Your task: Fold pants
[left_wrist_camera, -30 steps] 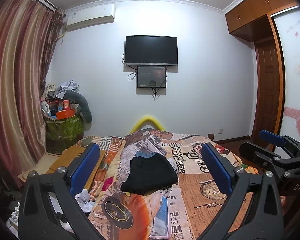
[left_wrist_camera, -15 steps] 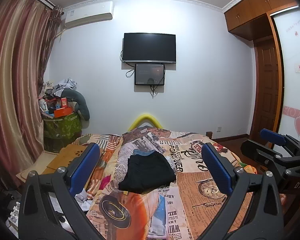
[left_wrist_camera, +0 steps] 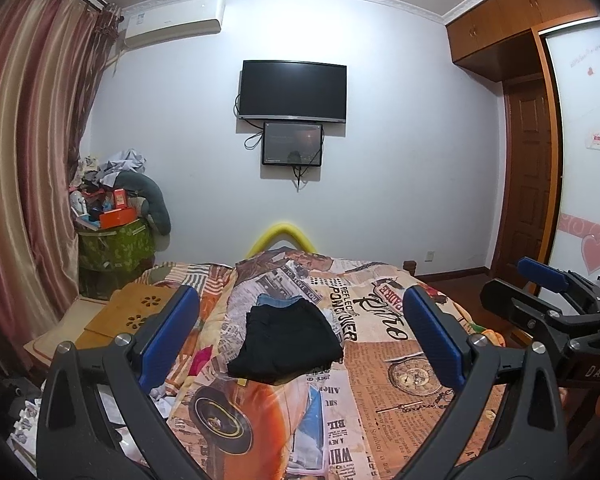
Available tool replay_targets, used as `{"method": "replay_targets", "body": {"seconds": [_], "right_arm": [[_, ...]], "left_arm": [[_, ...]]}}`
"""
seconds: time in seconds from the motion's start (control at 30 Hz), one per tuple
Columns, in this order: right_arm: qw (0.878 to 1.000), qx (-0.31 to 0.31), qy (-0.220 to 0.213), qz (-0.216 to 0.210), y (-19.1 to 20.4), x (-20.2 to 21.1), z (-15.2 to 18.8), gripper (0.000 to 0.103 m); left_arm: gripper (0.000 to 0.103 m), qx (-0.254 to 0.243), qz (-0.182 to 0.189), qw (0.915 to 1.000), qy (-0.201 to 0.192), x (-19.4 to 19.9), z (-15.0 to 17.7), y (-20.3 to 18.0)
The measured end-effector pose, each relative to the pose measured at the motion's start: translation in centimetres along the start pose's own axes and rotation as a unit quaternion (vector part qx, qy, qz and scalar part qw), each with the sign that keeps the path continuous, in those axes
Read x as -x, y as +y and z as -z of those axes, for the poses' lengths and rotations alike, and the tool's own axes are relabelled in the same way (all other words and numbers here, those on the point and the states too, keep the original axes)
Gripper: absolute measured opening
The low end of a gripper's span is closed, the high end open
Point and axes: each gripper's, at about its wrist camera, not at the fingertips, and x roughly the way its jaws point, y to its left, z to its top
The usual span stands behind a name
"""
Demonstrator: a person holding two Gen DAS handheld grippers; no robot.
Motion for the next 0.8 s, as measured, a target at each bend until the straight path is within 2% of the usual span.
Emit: {"method": "replay_targets", "body": {"seconds": [0.8], "right_arm": [[1.0, 0.0, 0.001, 0.003, -0.31, -0.15, -0.16, 0.103]], "left_arm": [[0.103, 0.008, 0.016, 0.9997, 0.013, -0.43, 0.13, 0.31]]}}
